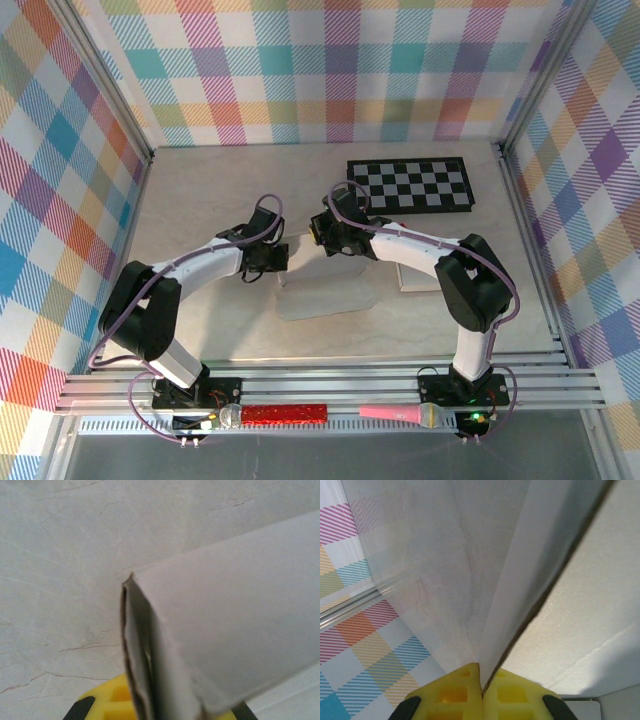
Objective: Fold the paper box
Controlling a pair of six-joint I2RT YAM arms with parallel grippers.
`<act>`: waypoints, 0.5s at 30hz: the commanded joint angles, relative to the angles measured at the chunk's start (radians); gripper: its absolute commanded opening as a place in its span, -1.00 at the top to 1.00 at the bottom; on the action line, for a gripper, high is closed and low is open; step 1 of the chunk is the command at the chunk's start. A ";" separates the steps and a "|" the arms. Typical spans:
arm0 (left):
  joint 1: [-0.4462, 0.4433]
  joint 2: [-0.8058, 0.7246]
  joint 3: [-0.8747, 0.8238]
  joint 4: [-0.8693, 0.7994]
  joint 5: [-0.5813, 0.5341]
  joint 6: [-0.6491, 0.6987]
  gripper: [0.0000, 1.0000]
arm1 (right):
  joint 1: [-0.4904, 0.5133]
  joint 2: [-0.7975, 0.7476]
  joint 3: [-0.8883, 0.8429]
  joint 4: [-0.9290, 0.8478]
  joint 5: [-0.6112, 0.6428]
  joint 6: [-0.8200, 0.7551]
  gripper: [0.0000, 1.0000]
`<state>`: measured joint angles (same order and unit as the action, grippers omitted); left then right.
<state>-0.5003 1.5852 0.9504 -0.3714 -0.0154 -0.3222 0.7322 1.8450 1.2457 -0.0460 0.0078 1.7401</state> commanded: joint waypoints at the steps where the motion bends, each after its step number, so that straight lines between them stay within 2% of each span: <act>1: -0.032 -0.014 0.005 -0.038 -0.153 -0.045 1.00 | 0.014 -0.018 0.015 -0.088 -0.021 0.004 1.00; 4: -0.060 -0.012 0.015 -0.067 -0.203 -0.068 1.00 | 0.019 -0.031 0.009 -0.092 -0.023 0.010 1.00; 6: -0.067 -0.023 0.004 -0.054 -0.186 -0.066 1.00 | 0.019 -0.048 0.009 -0.104 -0.022 -0.009 1.00; 11: -0.070 -0.099 -0.029 -0.068 -0.202 -0.017 1.00 | -0.021 -0.189 0.019 -0.263 0.012 -0.172 0.04; 13: -0.070 -0.126 -0.032 -0.086 -0.199 0.013 1.00 | -0.048 -0.268 0.002 -0.314 0.027 -0.241 -0.12; 15: -0.070 -0.149 -0.035 -0.105 -0.193 0.044 1.00 | -0.091 -0.347 -0.029 -0.326 0.021 -0.334 -0.20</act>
<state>-0.5674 1.4818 0.9314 -0.4217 -0.1822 -0.3367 0.6964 1.6203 1.2362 -0.2760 0.0093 1.5646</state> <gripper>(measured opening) 0.055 0.592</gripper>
